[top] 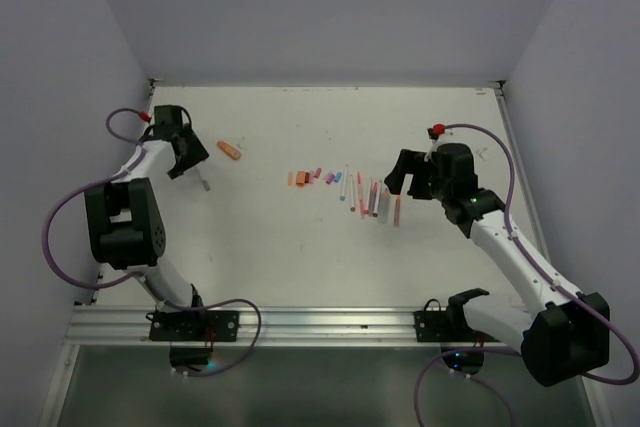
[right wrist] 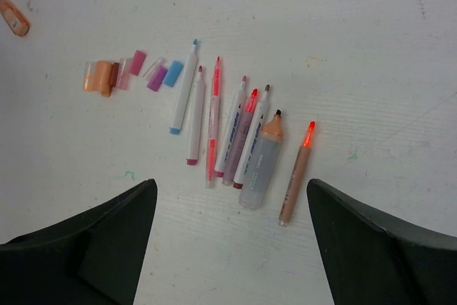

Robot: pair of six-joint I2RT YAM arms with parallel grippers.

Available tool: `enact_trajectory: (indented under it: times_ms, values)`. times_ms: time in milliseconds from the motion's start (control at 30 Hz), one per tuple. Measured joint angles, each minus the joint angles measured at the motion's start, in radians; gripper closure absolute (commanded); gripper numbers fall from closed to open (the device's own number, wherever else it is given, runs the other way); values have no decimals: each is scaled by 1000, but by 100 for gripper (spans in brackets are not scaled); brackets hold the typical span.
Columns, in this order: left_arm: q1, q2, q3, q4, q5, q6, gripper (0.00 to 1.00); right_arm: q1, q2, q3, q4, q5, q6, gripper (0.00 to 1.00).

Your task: Open the pen caps

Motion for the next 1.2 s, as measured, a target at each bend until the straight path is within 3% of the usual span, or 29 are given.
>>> enact_trajectory:
  times_ms: [333, 800, 1200]
  values:
    - [1, 10, -115, 2, 87, 1, 48, 0, -5, -16, 12, -5, 0, 10]
    - [-14, 53, -117, 8, 99, 28, 63, 0, -5, -24, 22, -23, 0, 10]
    - [-58, 60, -104, -10, 75, 65, 99, 0, -19, -35, 27, -41, 0, 10]
